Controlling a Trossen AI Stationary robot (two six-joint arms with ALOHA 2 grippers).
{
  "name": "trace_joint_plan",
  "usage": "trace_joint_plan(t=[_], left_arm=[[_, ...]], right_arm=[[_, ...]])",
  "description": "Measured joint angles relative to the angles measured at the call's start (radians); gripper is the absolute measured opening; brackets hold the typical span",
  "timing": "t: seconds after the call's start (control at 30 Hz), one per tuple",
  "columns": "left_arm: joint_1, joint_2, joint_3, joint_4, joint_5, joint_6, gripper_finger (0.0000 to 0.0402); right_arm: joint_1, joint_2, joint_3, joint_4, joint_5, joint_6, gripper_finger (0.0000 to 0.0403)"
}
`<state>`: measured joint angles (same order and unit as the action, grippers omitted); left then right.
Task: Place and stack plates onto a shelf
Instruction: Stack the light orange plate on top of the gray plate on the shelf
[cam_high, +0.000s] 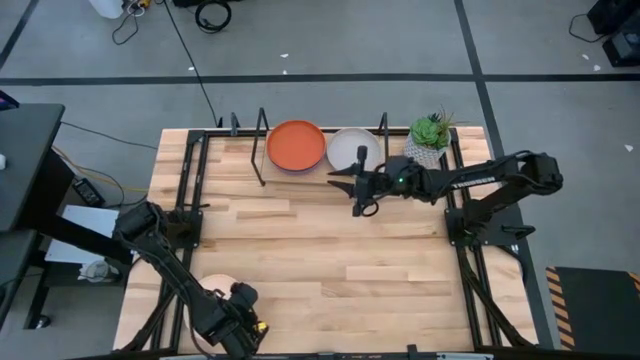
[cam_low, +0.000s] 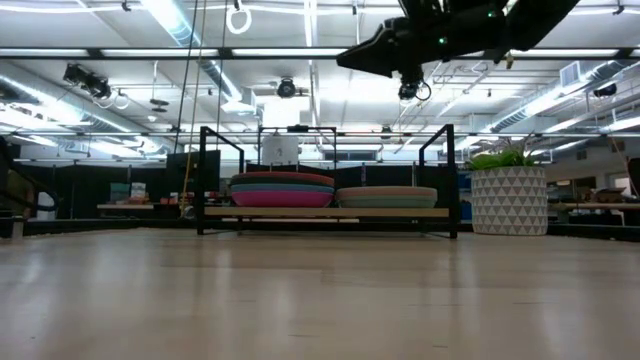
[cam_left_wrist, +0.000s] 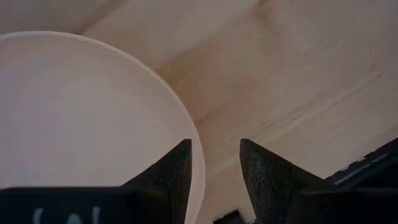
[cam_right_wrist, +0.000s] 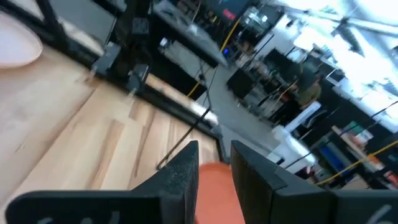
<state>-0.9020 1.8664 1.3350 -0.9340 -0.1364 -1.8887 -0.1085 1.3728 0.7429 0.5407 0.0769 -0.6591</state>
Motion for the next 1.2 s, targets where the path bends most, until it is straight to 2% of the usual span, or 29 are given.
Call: trace_joint_plan(t=[0.17, 0.33, 0.6, 0.7, 0.77, 0.87, 1.03, 1.2], left_arm=[[-0.004, 0.040, 0.000, -0.003, 0.007, -0.034, 0.0142], [-0.004, 0.090, 0.000, -0.001, 0.111, -0.038, 0.0142], [-0.004, 0.097, 0.000, -0.006, 0.115, -0.038, 0.0140], [0.000, 0.097, 0.000, -0.005, 0.117, -0.034, 0.0116], [0.003, 0.097, 0.000, -0.003, 0.125, -0.012, 0.0080], [0.013, 0.096, 0.000, 0.015, 0.133, 0.067, 0.0019], [0.057, 0.088, 0.016, 0.007, 0.114, 0.265, 0.0009], [0.113, 0.083, 0.103, -0.071, 0.096, 0.543, 0.0009]], right_arm=[[0.000, 0.023, 0.000, 0.028, 0.000, -0.024, 0.0100], [0.000, 0.027, 0.000, 0.035, 0.000, -0.026, 0.0100], [0.000, 0.026, 0.000, 0.034, 0.000, -0.022, 0.0100], [0.000, 0.026, 0.000, 0.034, 0.000, -0.021, 0.0100], [0.000, 0.026, 0.000, 0.034, 0.000, -0.017, 0.0100], [0.000, 0.026, 0.000, 0.032, 0.000, -0.014, 0.0100], [0.008, 0.026, 0.000, 0.001, 0.000, -0.013, 0.0100], [0.034, 0.026, 0.000, -0.081, 0.028, 0.007, 0.0100]])
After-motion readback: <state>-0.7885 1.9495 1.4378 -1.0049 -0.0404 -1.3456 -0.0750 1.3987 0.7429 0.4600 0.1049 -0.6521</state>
